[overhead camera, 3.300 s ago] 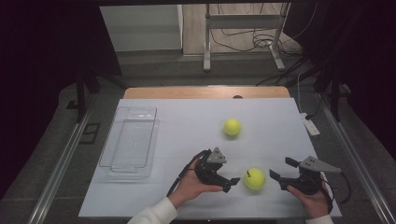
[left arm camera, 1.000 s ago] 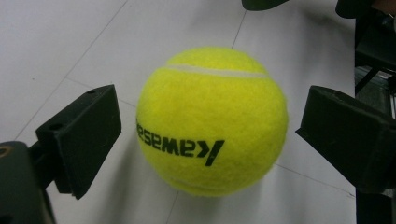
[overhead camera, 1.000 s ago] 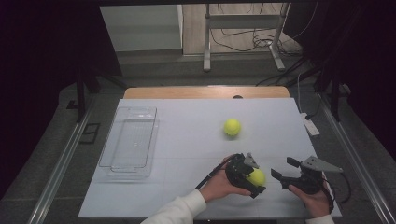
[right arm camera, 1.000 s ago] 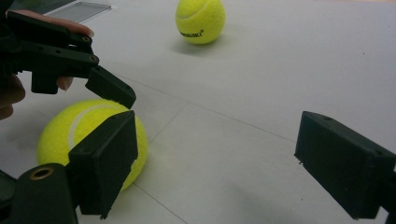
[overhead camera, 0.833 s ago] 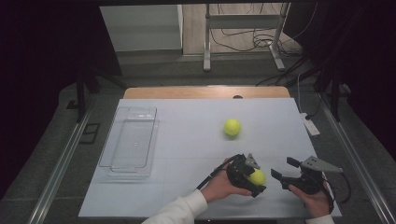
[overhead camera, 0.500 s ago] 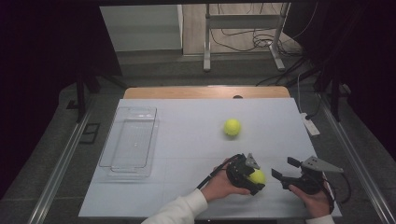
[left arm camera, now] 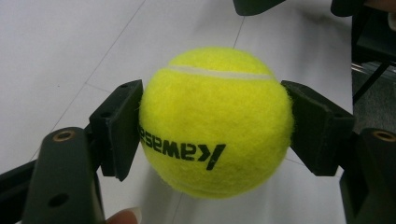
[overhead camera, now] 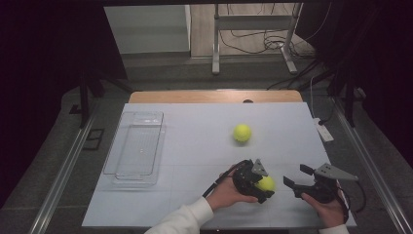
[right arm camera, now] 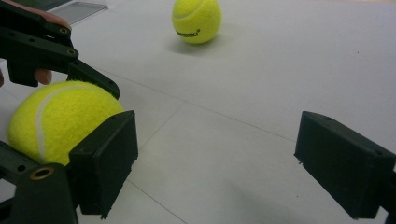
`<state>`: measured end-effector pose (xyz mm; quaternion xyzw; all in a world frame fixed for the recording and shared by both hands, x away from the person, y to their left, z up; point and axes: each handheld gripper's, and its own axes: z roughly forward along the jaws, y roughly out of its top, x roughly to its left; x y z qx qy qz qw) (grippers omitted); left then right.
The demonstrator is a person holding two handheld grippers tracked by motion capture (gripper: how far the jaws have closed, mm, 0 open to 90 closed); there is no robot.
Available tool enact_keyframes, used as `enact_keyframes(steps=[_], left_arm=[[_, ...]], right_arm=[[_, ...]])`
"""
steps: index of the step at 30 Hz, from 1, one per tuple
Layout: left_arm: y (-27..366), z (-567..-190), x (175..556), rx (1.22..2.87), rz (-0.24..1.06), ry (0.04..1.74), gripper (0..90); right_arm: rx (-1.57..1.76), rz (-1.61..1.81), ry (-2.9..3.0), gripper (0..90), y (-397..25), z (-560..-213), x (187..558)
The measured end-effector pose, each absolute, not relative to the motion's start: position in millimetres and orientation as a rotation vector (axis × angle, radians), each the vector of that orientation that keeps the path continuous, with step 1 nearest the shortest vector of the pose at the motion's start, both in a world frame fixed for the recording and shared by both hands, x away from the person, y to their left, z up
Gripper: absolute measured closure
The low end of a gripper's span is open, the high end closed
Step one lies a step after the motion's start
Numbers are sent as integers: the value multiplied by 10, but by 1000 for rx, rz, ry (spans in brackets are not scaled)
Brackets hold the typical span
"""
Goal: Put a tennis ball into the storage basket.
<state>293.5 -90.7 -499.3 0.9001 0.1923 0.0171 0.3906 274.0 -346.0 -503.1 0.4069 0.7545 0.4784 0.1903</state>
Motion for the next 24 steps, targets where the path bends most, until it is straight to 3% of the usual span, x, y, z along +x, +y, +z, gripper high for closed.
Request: enact_keyframes(steps=[24], left_arm=[[-712,-4895,2880,2228,68,496,264]], right_arm=[[1148,1339,2123,137,-3459,-5041,2738]])
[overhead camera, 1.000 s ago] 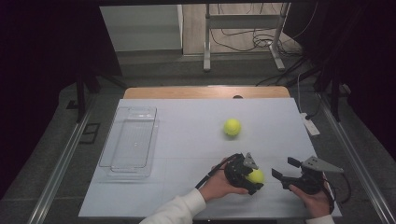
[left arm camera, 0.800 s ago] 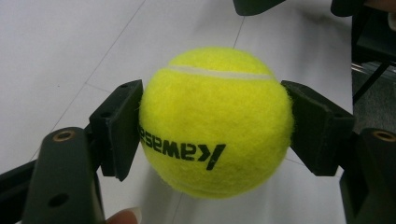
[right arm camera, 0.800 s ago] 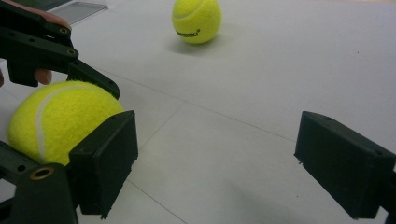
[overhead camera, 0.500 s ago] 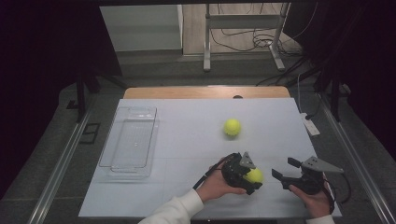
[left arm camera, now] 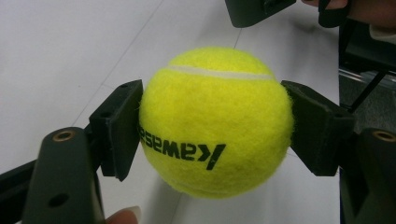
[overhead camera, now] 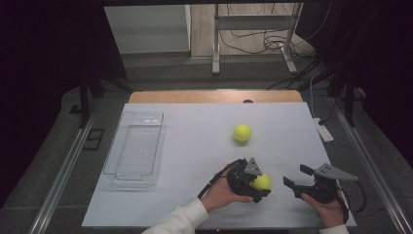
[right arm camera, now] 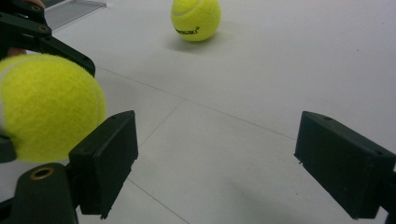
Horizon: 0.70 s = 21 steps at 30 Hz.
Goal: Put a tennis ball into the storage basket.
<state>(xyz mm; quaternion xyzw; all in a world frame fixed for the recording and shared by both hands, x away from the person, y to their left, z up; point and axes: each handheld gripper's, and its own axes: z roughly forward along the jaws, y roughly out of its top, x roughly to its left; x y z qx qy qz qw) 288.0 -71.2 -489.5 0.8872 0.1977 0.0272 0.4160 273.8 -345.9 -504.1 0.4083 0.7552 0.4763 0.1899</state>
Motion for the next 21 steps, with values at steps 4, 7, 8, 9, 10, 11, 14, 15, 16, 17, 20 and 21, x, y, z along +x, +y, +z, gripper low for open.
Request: enact_keyframes(steps=[4,7,8,9,10,11,14,15,16,17,20,21], left_arm=[[-657,-4870,2869,2208,75,505,264],[-606,-4849,2854,2192,82,512,263],[-585,-4841,2852,2189,86,514,263],[-556,-4830,2849,2179,89,520,264],[-556,-4830,2849,2179,89,520,263],[-513,-4817,2848,2171,93,529,263],[-461,-4806,2849,2164,94,536,263],[-438,-4804,2849,2162,97,538,263],[-416,-4801,2849,2160,99,541,263],[-399,-4798,2849,2158,102,544,263],[-335,-4786,2858,2147,101,553,263],[-324,-4782,2860,2145,103,553,263]], right_arm=[[1148,1338,2121,137,-3459,-5039,2737],[1146,1340,2119,136,-3457,-5035,2731],[1146,1340,2119,136,-3456,-5034,2730],[1146,1341,2119,136,-3455,-5033,2728],[1146,1341,2119,136,-3455,-5033,2728],[1143,1339,2122,136,-3448,-5031,2725],[1142,1341,2123,136,-3445,-5030,2724],[1142,1341,2124,135,-3442,-5031,2724],[1142,1341,2125,135,-3440,-5032,2724],[1141,1340,2126,135,-3439,-5033,2725],[1139,1339,2128,135,-3431,-5036,2727],[1136,1338,2131,135,-3427,-5035,2727]])
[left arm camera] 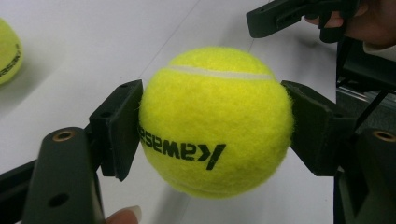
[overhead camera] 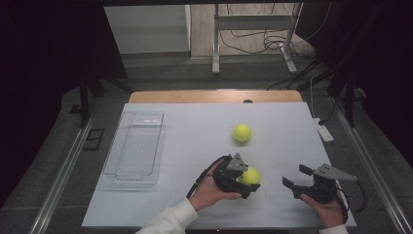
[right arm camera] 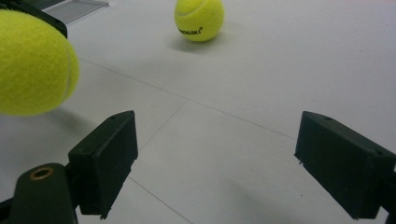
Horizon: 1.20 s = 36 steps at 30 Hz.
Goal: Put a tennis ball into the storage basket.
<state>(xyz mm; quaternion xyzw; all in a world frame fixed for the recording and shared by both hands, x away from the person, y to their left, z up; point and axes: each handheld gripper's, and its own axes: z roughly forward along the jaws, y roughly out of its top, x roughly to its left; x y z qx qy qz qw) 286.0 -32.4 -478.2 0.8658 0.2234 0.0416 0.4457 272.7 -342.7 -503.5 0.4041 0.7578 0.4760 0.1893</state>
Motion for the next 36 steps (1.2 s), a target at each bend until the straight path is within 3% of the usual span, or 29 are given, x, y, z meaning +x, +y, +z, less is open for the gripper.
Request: enact_keyframes(steps=[36], left_arm=[[64,-4561,2891,2052,155,603,263]], right_arm=[[1122,1336,2145,135,-3416,-5046,2726]])
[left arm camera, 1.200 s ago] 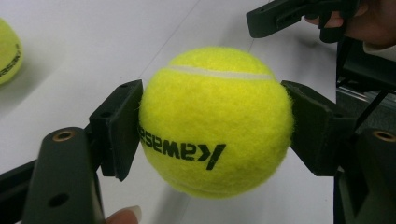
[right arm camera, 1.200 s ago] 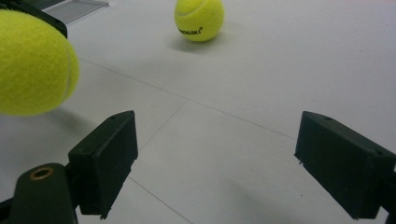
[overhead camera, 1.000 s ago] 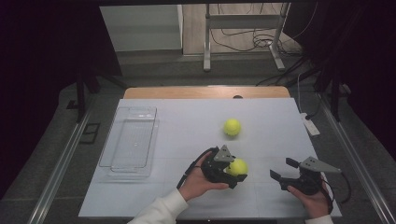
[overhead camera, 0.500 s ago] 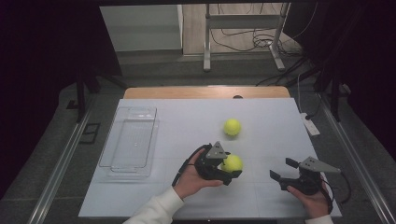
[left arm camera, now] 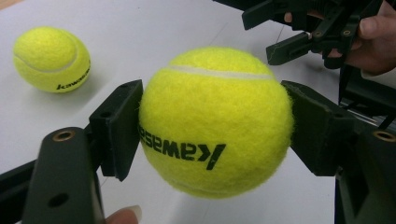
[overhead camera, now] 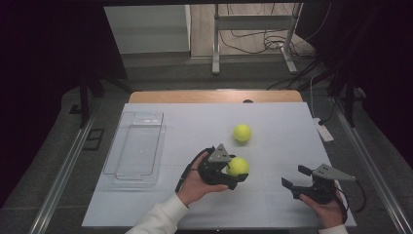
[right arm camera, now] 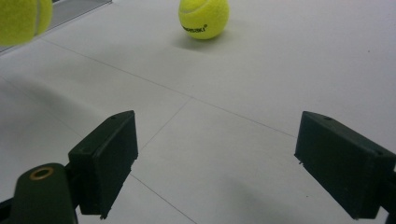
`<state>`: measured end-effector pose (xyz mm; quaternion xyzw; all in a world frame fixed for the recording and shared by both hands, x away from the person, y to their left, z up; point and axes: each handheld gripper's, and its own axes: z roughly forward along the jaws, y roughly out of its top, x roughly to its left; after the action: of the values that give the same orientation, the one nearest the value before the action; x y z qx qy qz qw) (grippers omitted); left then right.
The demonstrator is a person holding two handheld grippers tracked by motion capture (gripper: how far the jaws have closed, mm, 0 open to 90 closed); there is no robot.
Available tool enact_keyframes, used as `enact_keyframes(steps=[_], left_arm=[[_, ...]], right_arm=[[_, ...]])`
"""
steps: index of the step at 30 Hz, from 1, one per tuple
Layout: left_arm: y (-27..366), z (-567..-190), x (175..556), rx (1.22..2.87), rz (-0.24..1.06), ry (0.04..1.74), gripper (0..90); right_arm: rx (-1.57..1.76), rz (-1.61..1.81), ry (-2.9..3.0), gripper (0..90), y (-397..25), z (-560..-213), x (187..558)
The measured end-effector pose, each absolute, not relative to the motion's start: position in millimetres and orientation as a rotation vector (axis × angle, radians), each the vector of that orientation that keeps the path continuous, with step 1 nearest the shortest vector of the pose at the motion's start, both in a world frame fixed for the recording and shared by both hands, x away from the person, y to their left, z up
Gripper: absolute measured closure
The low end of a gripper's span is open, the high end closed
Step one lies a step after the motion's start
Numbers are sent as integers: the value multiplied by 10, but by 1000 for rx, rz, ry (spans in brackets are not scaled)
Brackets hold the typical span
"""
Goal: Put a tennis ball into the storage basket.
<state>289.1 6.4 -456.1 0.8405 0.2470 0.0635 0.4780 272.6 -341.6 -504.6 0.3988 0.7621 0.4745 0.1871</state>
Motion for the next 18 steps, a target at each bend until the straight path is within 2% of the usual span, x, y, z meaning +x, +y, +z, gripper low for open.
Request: enact_keyframes(steps=[18], left_arm=[[207,-4432,2907,2009,180,616,263]], right_arm=[[1122,1330,2146,136,-3420,-5051,2728]])
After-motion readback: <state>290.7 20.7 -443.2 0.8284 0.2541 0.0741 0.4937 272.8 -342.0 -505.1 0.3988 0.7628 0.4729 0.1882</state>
